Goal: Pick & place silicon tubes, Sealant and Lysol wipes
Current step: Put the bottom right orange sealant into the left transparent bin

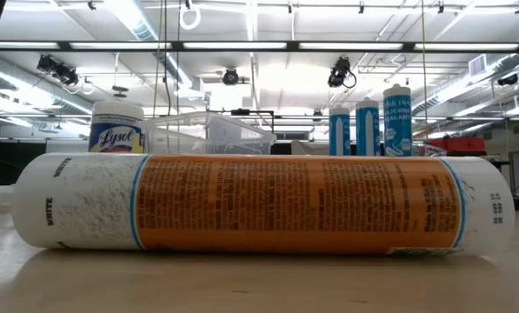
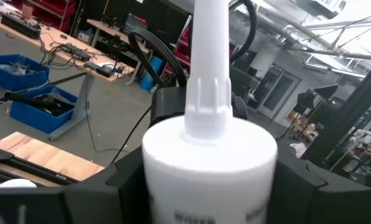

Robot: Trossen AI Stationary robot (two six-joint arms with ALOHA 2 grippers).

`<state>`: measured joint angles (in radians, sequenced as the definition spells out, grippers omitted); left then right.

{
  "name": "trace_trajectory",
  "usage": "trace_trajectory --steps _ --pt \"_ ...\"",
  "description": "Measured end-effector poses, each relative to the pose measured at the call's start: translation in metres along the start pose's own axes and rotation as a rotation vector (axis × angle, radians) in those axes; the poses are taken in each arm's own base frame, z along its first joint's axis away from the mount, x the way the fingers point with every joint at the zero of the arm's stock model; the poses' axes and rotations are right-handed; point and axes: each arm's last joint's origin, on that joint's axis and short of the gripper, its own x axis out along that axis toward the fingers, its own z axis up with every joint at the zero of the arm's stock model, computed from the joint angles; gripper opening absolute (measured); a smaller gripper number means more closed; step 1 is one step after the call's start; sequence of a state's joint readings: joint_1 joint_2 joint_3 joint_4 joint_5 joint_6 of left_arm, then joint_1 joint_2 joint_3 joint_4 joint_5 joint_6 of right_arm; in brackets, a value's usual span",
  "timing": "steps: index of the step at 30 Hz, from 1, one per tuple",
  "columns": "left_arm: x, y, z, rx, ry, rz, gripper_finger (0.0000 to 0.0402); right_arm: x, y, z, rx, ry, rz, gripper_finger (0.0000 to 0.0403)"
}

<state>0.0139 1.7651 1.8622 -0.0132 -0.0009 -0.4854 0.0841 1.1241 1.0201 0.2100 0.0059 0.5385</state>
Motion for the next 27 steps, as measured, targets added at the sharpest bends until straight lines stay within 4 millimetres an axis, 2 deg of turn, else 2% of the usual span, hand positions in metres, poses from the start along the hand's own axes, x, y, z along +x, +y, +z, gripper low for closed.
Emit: trace_trajectory --steps 12,21,23,27 --pt "0.0002 0.0006 0.0001 0.000 -0.001 0.003 0.0217 -0.0001 -0.0002 -0.0004 0.003 0.004 -0.002 0.0183" --pt "0.0001 0.0008 0.0002 0.009 -0.001 0.003 0.0218 -0.0002 -0.0003 -0.0002 0.006 0.004 -0.003 0.0183" --pt "0.0001 0.0006 0.0005 0.021 -0.004 0.001 0.0216 -0.0002 0.0001 -0.0002 0.005 0.003 0.002 0.0204" --pt "-0.0001 0.0006 -0.0002 0.060 -0.001 0.005 0.0216 -0.0018 0.0029 0.0023 0.019 0.002 0.050 0.0283"
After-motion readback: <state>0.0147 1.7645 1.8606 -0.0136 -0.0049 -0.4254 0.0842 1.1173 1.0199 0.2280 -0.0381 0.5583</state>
